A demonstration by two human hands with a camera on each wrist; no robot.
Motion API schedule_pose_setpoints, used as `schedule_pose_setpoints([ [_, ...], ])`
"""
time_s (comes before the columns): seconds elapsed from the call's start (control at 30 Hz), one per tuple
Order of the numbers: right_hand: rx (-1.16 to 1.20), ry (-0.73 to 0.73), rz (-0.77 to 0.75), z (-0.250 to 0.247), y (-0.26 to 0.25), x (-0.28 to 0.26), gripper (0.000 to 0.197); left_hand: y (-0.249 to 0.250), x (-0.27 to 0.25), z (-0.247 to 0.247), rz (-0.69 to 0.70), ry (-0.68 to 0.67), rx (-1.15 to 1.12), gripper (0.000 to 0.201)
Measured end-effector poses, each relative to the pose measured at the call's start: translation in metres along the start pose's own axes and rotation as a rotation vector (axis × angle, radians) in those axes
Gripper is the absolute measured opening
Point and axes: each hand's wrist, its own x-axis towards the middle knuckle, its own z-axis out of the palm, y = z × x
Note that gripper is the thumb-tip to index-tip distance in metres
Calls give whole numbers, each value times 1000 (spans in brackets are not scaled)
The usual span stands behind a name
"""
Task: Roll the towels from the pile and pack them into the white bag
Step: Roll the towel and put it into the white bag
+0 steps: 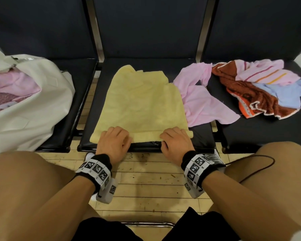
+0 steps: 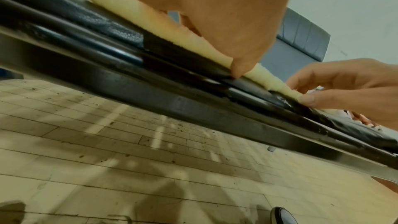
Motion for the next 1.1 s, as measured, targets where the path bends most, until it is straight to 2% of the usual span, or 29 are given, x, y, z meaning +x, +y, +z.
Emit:
schedule_pose_setpoints([
  [0.07, -1, -30, 44, 2, -2, -3, 25, 2, -4, 5, -11, -79, 17, 26],
  [0.17, -22, -29, 116, 3, 3, -3, 29, 1, -6, 5, -31, -105, 9, 33],
  [0.27, -66, -60, 142, 0, 3, -1, 28, -3, -3, 2, -48, -92, 28, 31],
  [0.4, -55, -79, 163, -3, 4, 2, 41, -4, -3, 0, -66, -37, 6, 32],
  [0.53, -20, -243, 165, -11, 6, 8, 36, -4, 0, -7, -106, -121, 14, 41],
  [0.6, 43, -267, 195, -10, 7, 8, 30, -5, 2, -11, -140, -145, -14, 37],
  [0.67, 106, -220, 219, -7, 10, 5, 28, -7, 4, -10, -182, -140, 3, 36],
  [0.73, 82, -64, 160, -3, 13, 3, 22, -9, 5, -8, -206, -88, 48, 34],
  [0.8, -11, 98, 69, 1, 18, 4, 20, -10, 5, -5, -175, 19, 45, 31],
  [0.87, -30, 170, 6, 1, 17, 5, 26, -5, 3, -4, -105, 89, 16, 25],
  [0.9, -16, 169, -18, 0, 14, 5, 24, -1, 2, -4, -58, 89, -10, 21],
  [0.97, 17, 102, -37, -1, 4, 1, 17, 8, -1, -1, 24, 7, -51, 30],
  [1.03, 12, 18, -15, 1, -2, -4, 22, 13, -6, 3, 52, -77, -33, 38],
  [1.1, -16, -18, 22, 4, -1, -6, 28, 10, -6, 5, 42, -84, -13, 41],
])
